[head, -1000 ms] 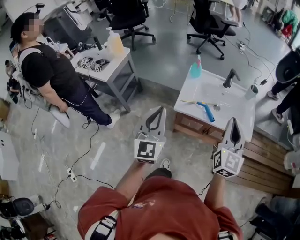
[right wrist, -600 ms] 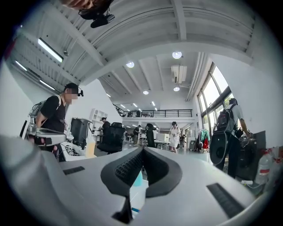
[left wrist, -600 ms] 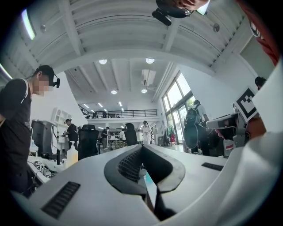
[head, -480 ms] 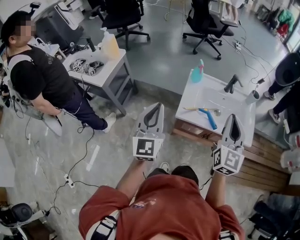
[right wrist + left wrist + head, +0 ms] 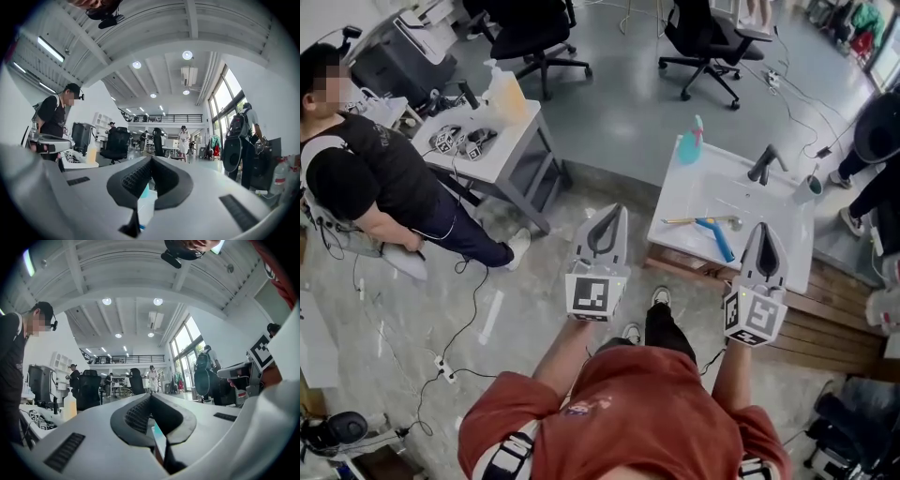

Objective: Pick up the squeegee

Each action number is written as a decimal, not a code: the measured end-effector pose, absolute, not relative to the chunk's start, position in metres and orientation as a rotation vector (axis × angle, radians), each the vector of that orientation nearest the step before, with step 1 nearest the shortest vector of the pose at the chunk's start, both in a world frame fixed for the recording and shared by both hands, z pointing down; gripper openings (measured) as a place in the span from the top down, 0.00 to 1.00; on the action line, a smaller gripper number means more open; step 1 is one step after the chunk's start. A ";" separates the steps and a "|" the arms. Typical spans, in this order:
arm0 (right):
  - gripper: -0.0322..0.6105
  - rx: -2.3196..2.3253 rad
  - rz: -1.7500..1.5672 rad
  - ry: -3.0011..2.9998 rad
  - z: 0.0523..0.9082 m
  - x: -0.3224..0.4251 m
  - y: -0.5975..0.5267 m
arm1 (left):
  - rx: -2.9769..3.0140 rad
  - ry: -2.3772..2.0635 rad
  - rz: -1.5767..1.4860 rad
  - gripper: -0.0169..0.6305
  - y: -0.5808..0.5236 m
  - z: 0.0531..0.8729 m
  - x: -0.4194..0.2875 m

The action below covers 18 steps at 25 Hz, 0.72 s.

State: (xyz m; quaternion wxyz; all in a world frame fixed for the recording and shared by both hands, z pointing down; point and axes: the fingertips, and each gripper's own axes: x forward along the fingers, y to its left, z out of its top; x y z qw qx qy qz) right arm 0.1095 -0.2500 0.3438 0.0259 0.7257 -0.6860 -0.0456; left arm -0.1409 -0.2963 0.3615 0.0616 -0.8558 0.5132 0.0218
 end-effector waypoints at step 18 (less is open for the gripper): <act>0.94 2.234 0.033 -2.048 0.412 0.194 -0.366 | -2.751 1.429 -0.064 0.95 -0.411 0.416 -0.030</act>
